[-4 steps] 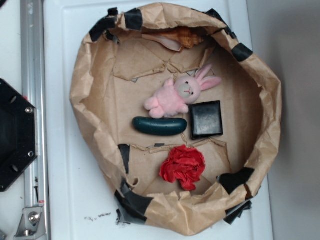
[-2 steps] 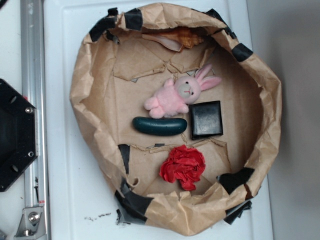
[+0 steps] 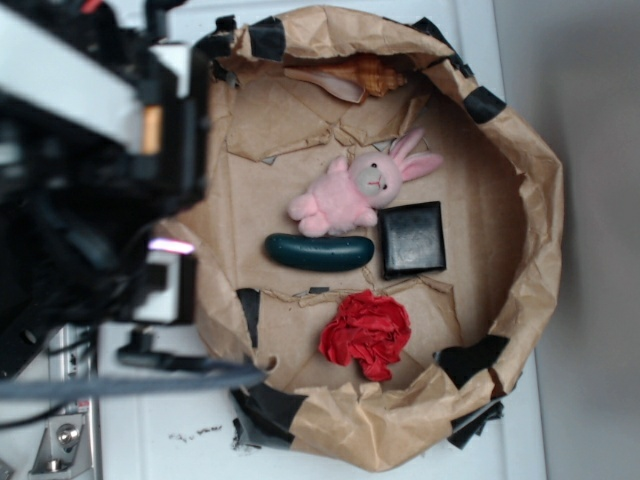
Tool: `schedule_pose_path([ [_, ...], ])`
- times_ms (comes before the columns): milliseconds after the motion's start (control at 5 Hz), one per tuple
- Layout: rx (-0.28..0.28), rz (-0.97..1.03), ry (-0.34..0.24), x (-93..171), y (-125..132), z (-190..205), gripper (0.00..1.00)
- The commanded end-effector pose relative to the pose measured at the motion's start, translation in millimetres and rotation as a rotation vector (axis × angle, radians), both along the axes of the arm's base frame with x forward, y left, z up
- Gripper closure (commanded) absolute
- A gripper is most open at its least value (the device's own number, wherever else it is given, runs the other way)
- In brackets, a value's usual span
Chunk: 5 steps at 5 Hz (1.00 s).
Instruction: Grab the red paper.
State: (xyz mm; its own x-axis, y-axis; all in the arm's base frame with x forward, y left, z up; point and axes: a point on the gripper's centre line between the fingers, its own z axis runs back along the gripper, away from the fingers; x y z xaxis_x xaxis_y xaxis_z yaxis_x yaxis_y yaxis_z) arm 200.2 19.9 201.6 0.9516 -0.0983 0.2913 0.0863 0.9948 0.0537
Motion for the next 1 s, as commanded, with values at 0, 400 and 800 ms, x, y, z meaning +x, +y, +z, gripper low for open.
schedule_pose_path([
  [0,-0.040,-0.301,0.003,63,5,-63,0.00],
  [400,-0.019,-0.729,0.055,72,-19,-108,0.00],
  [800,-0.039,-0.938,-0.016,65,-62,-131,0.00],
])
